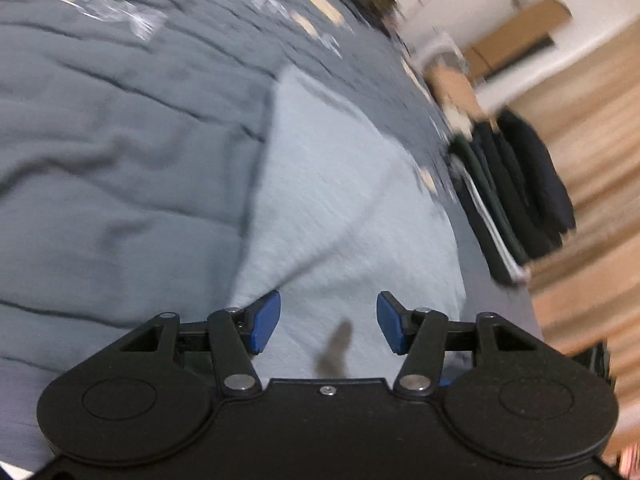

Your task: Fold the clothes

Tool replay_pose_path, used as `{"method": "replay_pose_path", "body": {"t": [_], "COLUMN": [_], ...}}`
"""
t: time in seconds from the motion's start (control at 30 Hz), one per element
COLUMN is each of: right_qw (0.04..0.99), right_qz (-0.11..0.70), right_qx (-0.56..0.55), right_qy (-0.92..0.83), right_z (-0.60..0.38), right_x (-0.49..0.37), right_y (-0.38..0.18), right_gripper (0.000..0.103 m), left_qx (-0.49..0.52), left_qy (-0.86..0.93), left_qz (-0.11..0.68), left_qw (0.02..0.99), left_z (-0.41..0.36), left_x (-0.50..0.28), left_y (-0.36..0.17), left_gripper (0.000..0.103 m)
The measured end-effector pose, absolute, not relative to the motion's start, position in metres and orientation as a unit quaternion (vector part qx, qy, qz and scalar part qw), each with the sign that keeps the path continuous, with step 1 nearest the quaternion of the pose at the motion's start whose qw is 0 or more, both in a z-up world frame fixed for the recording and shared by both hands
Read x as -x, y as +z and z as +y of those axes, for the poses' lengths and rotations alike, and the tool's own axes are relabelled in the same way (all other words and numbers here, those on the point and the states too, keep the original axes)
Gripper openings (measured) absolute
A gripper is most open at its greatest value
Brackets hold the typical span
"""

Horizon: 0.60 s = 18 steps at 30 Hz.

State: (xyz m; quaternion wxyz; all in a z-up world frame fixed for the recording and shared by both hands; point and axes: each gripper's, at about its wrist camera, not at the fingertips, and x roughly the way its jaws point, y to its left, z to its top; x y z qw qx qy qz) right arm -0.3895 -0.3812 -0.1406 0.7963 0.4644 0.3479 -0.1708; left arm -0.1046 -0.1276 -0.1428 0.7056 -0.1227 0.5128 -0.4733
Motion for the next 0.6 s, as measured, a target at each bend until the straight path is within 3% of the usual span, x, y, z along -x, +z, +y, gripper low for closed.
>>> {"method": "replay_pose_path", "body": {"t": [0.2, 0.6], "right_qw": [0.798, 0.831], "right_qz": [0.358, 0.256], "right_qx": [-0.445, -0.46], "right_qy": [-0.191, -0.18], "right_z": [-0.376, -0.388], "right_x": [0.393, 0.41], "right_y": [-0.138, -0.093], "right_gripper": [0.05, 0.05], "left_qx": [0.162, 0.204], "left_qy": [-0.458, -0.474], "left_qz": [0.5, 0.441], "left_qw": [0.717, 0.734], "left_z": [-0.112, -0.096], "left_x": [0.099, 0.102], "left_y": [-0.129, -0.092], "left_gripper": [0.053, 0.063]}}
